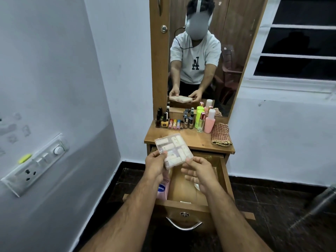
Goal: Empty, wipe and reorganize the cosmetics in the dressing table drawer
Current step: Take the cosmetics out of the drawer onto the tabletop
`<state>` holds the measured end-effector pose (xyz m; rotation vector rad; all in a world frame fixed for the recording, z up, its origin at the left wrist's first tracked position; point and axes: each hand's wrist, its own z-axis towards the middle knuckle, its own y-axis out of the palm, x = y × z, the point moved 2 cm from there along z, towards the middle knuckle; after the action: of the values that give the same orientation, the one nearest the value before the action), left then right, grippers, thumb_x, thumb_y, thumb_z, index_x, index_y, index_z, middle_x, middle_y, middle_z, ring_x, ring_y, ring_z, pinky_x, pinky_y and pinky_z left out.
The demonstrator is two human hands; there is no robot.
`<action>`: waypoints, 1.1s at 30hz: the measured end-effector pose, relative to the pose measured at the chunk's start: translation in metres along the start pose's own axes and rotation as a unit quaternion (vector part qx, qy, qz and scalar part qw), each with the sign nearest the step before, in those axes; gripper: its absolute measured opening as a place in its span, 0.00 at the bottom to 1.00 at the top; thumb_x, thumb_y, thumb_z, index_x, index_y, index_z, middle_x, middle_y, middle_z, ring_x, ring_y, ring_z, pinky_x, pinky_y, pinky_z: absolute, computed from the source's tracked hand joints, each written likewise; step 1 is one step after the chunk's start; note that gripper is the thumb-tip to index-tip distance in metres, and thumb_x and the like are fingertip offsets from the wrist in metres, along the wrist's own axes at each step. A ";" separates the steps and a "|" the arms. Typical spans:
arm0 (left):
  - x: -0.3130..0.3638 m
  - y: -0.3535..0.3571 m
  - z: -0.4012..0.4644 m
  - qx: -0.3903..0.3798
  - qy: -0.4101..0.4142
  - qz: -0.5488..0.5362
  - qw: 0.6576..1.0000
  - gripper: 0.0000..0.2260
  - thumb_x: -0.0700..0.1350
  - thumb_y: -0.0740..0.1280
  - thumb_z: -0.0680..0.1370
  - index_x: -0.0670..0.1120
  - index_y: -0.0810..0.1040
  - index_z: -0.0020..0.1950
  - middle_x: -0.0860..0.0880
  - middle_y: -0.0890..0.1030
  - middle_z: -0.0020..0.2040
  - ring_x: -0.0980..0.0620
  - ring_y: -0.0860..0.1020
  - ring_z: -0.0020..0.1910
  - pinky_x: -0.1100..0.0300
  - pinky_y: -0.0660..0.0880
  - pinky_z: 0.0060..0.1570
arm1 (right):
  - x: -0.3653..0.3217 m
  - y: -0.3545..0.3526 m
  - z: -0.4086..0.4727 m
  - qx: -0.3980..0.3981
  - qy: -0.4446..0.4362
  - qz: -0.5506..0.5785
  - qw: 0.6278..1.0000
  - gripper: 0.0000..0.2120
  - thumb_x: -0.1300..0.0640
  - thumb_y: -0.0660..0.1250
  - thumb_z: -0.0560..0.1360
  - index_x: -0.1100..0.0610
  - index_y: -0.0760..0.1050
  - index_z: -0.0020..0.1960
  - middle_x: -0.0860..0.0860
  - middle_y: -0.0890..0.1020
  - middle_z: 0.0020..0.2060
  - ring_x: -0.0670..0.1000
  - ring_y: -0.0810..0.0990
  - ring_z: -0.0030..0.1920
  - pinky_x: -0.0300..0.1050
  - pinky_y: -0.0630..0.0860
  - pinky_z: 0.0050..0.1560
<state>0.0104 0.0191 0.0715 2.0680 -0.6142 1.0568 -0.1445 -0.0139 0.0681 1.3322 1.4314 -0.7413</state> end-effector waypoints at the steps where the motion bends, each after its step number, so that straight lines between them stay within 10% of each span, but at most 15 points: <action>1: 0.001 0.004 0.000 -0.002 -0.006 -0.028 1.000 0.13 0.35 0.66 0.80 0.39 0.74 0.64 0.39 0.84 0.52 0.44 0.84 0.44 0.51 0.83 0.37 | -0.001 0.006 0.003 0.004 0.005 0.022 1.000 0.09 0.58 0.70 0.78 0.59 0.75 0.56 0.56 0.85 0.43 0.51 0.85 0.36 0.44 0.79 0.32; 17: 0.043 -0.018 0.071 0.070 0.037 0.086 0.993 0.07 0.36 0.69 0.78 0.37 0.77 0.56 0.41 0.82 0.43 0.52 0.79 0.33 0.65 0.76 0.24 | -0.057 0.050 0.118 0.071 -0.040 -0.133 0.988 0.06 0.63 0.64 0.74 0.63 0.77 0.48 0.55 0.78 0.35 0.51 0.76 0.31 0.39 0.72 0.24; 33: 0.051 -0.047 0.110 0.142 0.155 0.276 0.938 0.10 0.46 0.77 0.73 0.46 0.78 0.47 0.47 0.83 0.39 0.49 0.82 0.32 0.45 0.83 0.39 | -0.061 0.081 0.153 0.104 -0.063 -0.391 0.912 0.06 0.55 0.70 0.77 0.58 0.80 0.47 0.53 0.84 0.40 0.52 0.82 0.38 0.45 0.76 0.30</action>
<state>0.1241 -0.0411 0.0520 1.9390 -0.9521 1.8485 -0.0343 -0.1580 0.0931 0.7991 1.8217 -1.5065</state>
